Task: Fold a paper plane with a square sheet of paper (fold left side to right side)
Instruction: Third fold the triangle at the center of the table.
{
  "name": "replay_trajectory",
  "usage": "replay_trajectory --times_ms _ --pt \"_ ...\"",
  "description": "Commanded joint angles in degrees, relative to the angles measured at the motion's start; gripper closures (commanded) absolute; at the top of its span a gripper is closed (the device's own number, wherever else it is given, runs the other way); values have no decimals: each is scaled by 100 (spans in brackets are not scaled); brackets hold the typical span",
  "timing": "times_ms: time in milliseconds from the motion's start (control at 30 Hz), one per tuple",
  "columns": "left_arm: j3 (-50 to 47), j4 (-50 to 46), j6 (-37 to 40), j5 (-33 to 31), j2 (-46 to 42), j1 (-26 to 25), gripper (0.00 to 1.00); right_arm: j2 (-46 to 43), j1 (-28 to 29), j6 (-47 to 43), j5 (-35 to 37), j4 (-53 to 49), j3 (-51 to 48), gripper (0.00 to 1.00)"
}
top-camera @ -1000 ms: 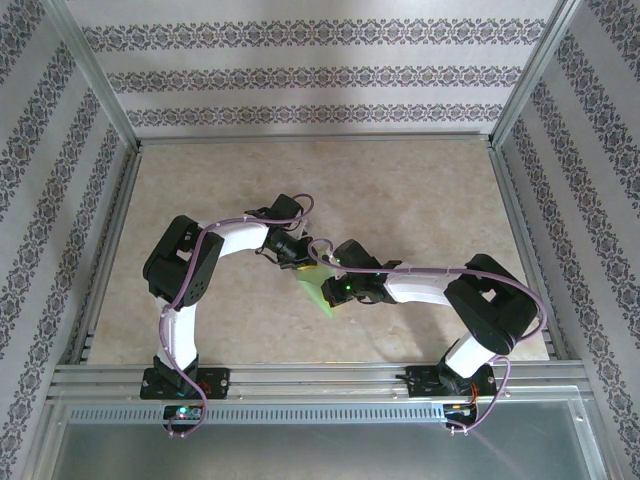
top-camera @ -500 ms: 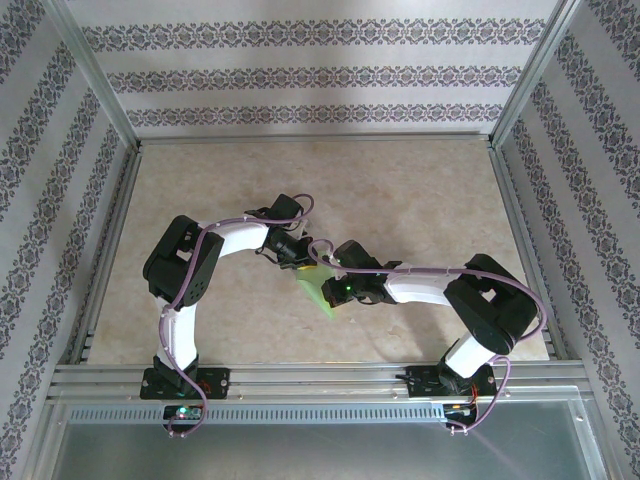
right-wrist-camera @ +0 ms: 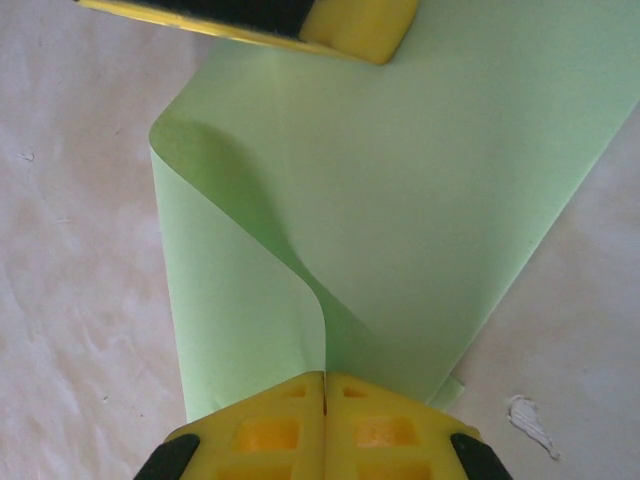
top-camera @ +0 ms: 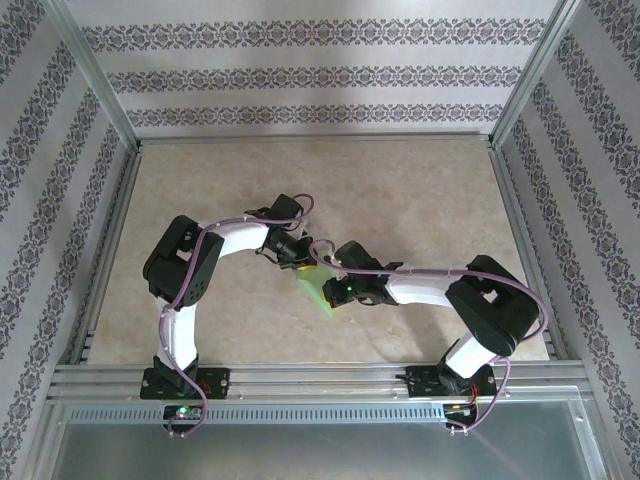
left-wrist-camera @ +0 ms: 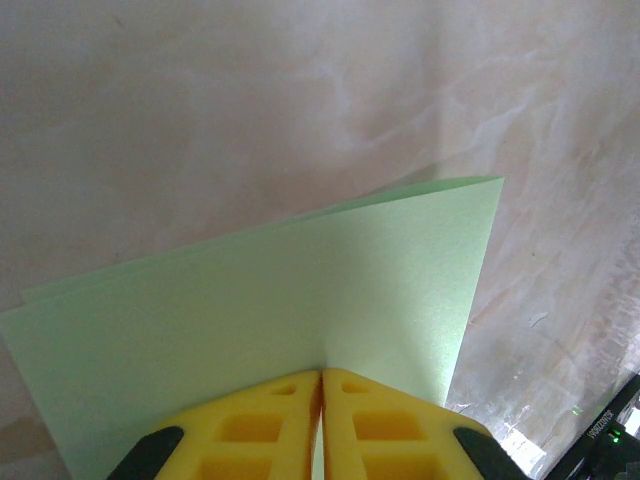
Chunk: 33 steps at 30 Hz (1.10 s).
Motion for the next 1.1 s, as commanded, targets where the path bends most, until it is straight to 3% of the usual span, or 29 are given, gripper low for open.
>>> replay_trajectory --times_ms 0,1067 --pt "-88 -536 120 -518 176 -74 88 -135 85 35 115 -101 -97 100" --pt "-74 -528 126 -508 176 -73 88 -119 84 47 220 -154 43 100"
